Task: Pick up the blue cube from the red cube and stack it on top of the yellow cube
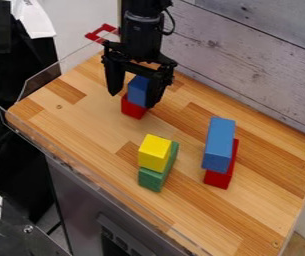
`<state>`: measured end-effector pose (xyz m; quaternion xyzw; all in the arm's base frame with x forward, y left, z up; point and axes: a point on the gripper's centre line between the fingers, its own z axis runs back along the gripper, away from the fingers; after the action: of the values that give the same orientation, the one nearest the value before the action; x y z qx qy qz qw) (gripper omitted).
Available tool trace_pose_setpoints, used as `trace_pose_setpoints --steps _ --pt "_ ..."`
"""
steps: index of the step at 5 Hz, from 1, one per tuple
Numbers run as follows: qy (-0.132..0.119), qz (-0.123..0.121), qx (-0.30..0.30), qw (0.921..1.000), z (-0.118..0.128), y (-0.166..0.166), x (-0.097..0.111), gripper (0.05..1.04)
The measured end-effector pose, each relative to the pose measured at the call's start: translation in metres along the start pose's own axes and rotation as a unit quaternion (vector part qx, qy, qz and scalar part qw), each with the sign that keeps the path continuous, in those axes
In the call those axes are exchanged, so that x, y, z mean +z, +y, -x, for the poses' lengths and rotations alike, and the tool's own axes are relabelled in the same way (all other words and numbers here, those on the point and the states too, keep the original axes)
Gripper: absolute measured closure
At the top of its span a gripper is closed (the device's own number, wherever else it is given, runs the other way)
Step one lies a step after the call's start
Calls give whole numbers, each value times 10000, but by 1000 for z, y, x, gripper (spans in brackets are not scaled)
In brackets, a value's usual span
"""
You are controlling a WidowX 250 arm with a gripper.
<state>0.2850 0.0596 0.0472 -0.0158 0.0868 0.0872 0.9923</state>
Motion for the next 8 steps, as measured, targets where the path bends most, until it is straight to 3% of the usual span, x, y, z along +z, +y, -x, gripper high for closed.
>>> trace_pose_setpoints --steps 1,2,3,4,5,6,7,8 --pt "-78 33 1 10000 -4 0 -3 397" --pt "-78 39 35 10000 -4 -1 -3 523" --pt "-244 -56 35 9997 -1 -1 13 523" --pt "-603 -357 -22 9975 8 -9 49 523" --pt "-1073 -672 -187 9918 34 -25 82 523" --pt "-1014 -611 -230 9927 65 -29 70 523" --pt "-600 -300 -237 9975 77 -36 39 523" --pt "-358 -222 -283 9987 85 -44 24 523"
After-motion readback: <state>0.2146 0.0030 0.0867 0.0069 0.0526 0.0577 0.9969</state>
